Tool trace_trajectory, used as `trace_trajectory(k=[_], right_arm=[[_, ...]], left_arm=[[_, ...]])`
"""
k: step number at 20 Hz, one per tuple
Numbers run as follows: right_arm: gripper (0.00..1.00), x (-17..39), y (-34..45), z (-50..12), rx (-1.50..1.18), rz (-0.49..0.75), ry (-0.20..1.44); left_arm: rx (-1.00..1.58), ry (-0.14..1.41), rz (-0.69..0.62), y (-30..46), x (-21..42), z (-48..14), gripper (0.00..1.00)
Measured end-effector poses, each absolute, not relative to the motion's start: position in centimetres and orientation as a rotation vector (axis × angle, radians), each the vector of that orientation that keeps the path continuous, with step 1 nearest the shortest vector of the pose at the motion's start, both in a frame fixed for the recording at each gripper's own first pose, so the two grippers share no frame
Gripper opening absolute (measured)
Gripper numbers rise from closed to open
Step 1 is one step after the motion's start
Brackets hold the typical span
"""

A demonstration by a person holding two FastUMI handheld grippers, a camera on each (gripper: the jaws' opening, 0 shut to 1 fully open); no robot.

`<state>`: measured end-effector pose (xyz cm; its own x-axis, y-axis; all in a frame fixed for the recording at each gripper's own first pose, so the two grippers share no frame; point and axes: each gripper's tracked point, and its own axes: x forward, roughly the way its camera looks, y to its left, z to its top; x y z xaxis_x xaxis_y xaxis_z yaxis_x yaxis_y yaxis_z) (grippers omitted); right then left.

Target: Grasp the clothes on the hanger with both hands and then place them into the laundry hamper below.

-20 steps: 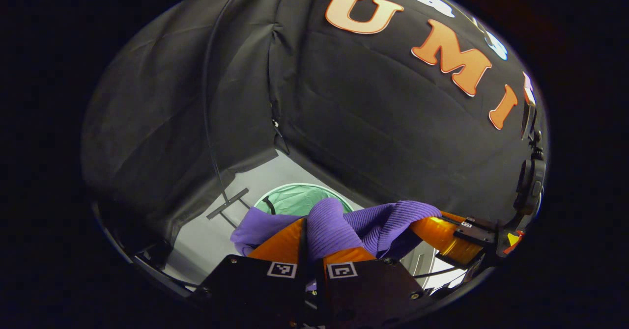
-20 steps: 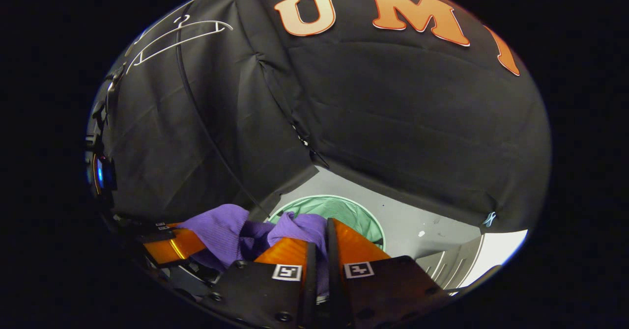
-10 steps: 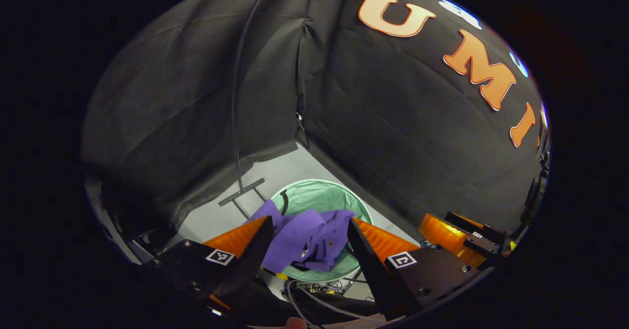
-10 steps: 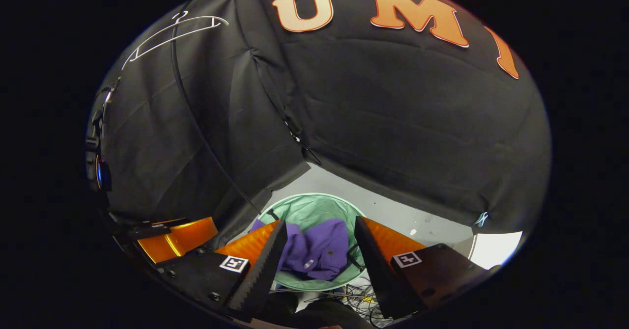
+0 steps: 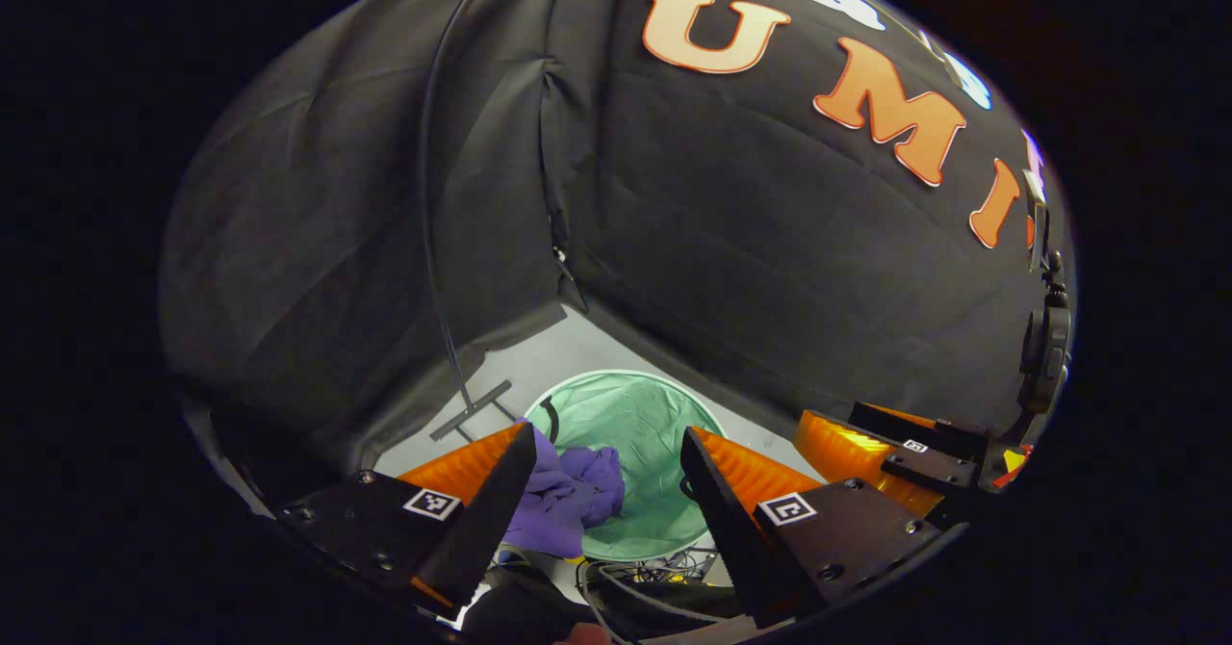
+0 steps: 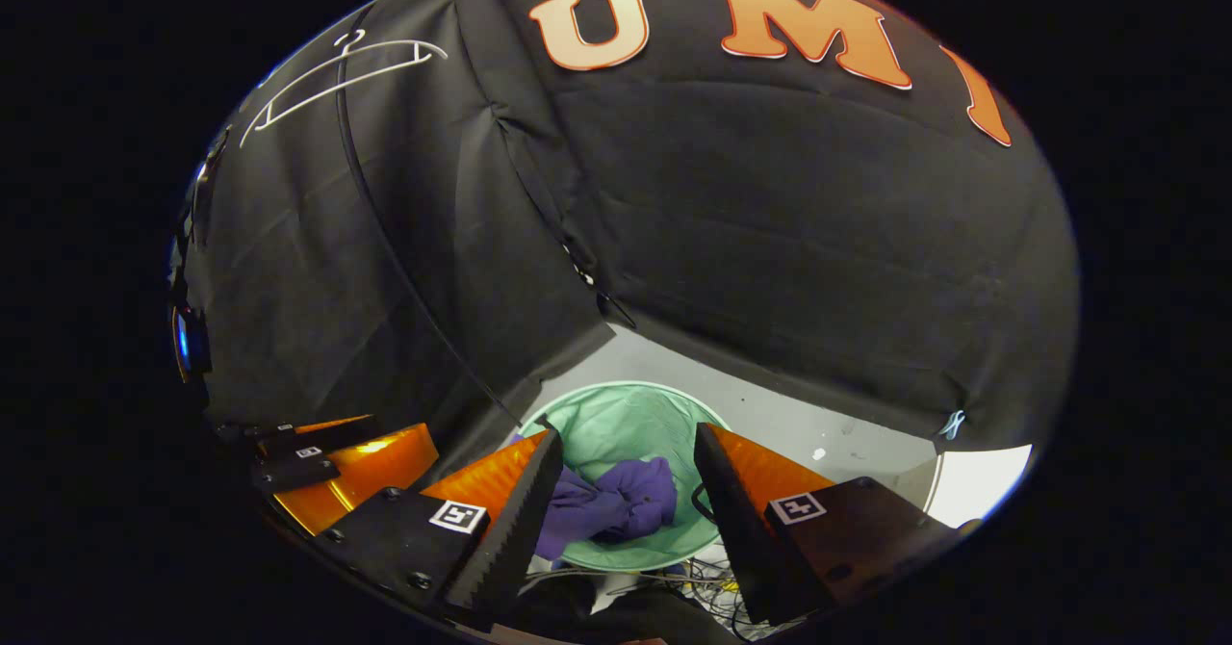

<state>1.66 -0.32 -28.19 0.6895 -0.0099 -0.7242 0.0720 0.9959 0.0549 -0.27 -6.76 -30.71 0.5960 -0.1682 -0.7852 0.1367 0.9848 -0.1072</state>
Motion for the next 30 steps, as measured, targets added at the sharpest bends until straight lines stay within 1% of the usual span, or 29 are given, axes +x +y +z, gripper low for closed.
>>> trace_trajectory(k=[2,4,8,13,16,17,18,20,22,25,26,27,28,29,30], right_arm=[[0.92,2.2,-0.1,-25.7,0.062,-0.041,0.73],[0.92,1.8,0.7,-23.7,0.026,-0.035,0.66],[0.92,1.7,1.3,-20.1,-0.017,-0.046,0.562],[0.92,1.4,2.1,-16.0,-0.018,-0.144,0.489],[0.92,1.2,2.0,-12.6,-0.052,-0.209,0.401],[0.92,1.2,2.0,-11.5,-0.046,-0.225,0.373],[0.92,1.1,2.1,-10.3,-0.042,-0.229,0.347],[0.9,-0.2,2.4,-8.9,-0.053,-0.228,0.316],[0.9,-1.7,2.1,-6.9,-0.066,-0.216,0.276],[0.9,-4.5,1.8,-4.0,-0.078,-0.17,0.215],[0.91,-5.6,1.6,-3.1,-0.084,-0.155,0.2],[0.91,-6.8,1.3,-2.3,-0.086,-0.147,0.185],[0.91,-7.9,0.8,-1.5,-0.082,-0.147,0.171],[0.84,-9.1,0.2,-1.0,-0.076,-0.152,0.164],[0.84,-10.2,-0.2,-0.5,-0.061,-0.153,0.159]], left_arm=[[-0.011,0.852,-0.192,-6.6,0.4,-29.2,0.98],[0.001,0.774,-0.178,-6.2,1.3,-27.4,0.98],[-0.044,0.698,-0.155,-5.3,1.9,-24.2,0.97],[-0.133,0.655,-0.197,-5.1,2.4,-21.5,0.96],[-0.101,0.542,-0.198,-3.5,3.4,-18.4,0.97],[-0.093,0.507,-0.211,-3.4,3.8,-17.6,0.93],[-0.09,0.505,-0.227,-4.0,3.5,-17.5,0.96],[-0.085,0.52,-0.238,-4.4,2.5,-17.0,0.96],[-0.101,0.474,-0.231,-4.9,1.4,-15.0,0.97],[-0.117,0.369,-0.19,-6.3,-0.8,-11.1,0.96],[-0.113,0.352,-0.177,-6.6,-2.0,-10.3,0.92],[-0.11,0.332,-0.171,-7.0,-2.9,-9.2,0.92],[-0.108,0.314,-0.173,-7.7,-4.1,-8.4,0.96],[-0.11,0.3,-0.182,-8.3,-4.9,-7.6,0.95],[-0.108,0.291,-0.19,-9.0,-6.1,-6.8,0.92]])
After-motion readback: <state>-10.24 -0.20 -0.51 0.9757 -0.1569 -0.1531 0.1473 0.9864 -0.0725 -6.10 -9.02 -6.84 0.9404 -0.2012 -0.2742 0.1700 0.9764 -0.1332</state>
